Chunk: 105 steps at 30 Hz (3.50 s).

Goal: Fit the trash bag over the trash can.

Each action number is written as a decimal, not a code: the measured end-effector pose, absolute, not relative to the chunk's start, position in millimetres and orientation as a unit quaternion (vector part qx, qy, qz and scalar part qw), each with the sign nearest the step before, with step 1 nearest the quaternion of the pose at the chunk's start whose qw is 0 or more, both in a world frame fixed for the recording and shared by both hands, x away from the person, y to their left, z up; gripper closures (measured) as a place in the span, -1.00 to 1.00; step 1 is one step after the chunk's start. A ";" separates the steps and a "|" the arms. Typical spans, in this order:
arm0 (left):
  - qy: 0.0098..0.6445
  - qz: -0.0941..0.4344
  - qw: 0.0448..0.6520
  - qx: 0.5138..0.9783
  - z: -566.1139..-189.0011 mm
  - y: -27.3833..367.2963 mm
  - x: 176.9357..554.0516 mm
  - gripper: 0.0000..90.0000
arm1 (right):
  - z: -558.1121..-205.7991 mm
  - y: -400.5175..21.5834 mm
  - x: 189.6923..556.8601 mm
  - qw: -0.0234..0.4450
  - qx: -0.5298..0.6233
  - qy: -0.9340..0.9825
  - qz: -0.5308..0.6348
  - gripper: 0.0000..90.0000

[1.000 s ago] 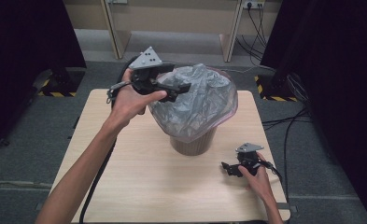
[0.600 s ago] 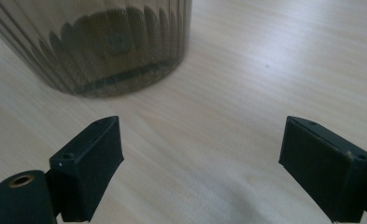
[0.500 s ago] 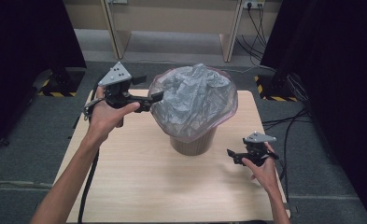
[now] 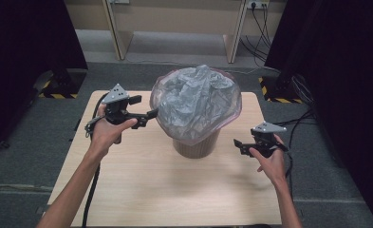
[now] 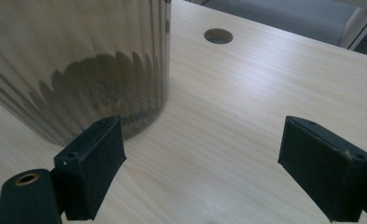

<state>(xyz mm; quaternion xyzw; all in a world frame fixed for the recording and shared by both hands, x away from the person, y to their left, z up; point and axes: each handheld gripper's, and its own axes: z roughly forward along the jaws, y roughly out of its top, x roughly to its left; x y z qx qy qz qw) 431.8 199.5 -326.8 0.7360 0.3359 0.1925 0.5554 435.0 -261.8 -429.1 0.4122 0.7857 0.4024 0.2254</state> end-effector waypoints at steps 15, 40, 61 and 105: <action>0.348 0.158 0.558 0.736 -343.9 180.6 448.7 -0.57 | -380.1 -255.9 459.3 0.253 0.403 0.775 0.415 -0.63; 0.344 0.162 0.556 0.739 -348.0 192.0 442.5 -0.60 | -296.8 -267.2 482.8 0.280 0.415 0.734 0.459 -0.48; 0.338 0.160 0.556 0.742 -349.4 190.2 442.7 -0.57 | -266.8 -225.0 533.1 0.249 0.392 0.765 0.447 0.05; 0.334 0.084 0.502 0.793 -427.4 171.1 463.0 1.00 | -369.5 -229.9 572.3 0.192 0.409 0.804 0.386 1.00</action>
